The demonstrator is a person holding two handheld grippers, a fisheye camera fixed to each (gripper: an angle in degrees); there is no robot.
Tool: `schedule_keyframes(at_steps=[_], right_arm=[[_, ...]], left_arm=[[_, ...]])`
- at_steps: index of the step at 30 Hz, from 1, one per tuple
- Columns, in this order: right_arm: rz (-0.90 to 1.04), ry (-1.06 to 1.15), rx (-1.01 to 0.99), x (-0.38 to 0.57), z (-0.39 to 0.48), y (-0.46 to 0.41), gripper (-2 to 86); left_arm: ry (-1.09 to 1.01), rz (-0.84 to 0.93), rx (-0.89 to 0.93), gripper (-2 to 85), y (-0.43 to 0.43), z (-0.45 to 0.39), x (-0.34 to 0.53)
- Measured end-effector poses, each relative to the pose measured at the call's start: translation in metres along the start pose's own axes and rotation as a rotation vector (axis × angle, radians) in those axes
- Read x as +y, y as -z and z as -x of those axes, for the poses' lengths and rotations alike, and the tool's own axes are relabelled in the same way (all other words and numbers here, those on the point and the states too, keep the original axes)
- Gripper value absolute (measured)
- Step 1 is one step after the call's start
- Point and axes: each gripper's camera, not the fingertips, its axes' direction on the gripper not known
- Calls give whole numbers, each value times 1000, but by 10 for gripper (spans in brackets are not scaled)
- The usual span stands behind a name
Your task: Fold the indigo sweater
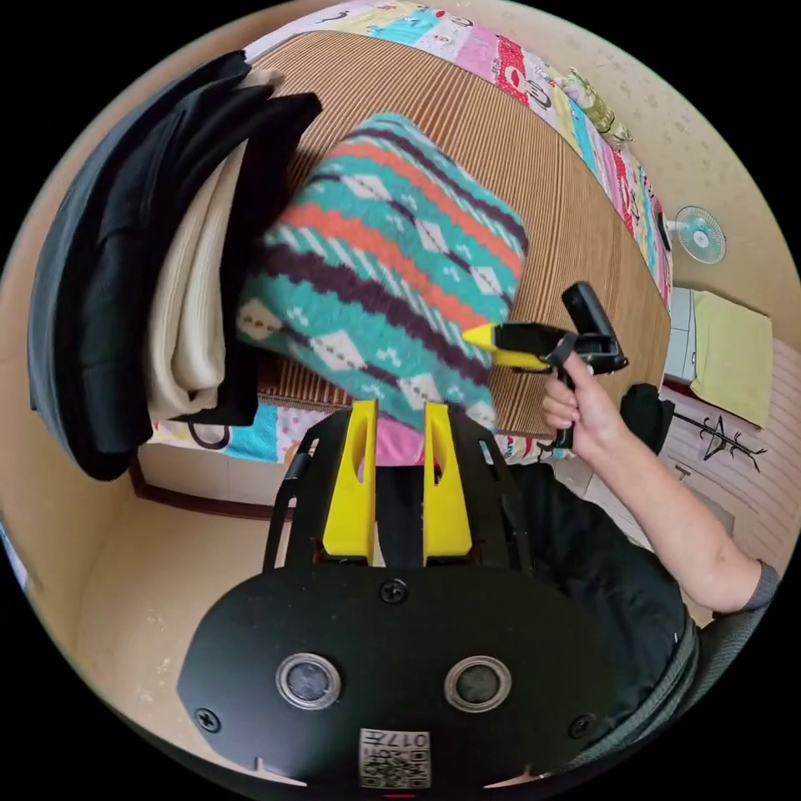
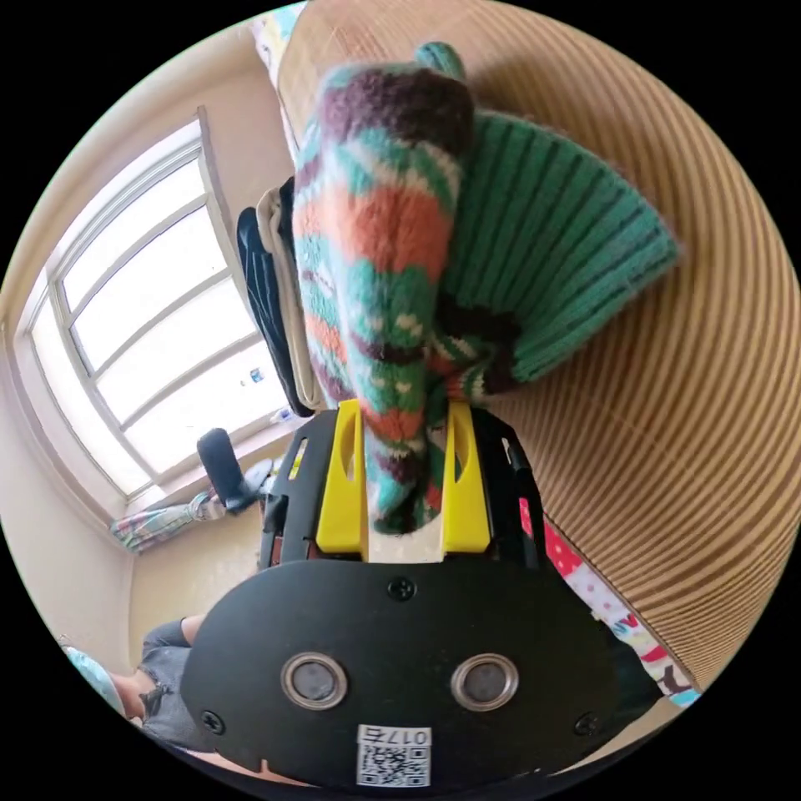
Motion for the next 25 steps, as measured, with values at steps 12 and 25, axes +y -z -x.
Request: schedule_keyframes(at_steps=[12,25], right_arm=[[-121,9,-414,148,-98,164,16],[-1242,-396,-878,585,-250,239,7]], left_arm=[[321,509,492,51,-164,48,13],[258,498,989,5,-202,-68,-64]])
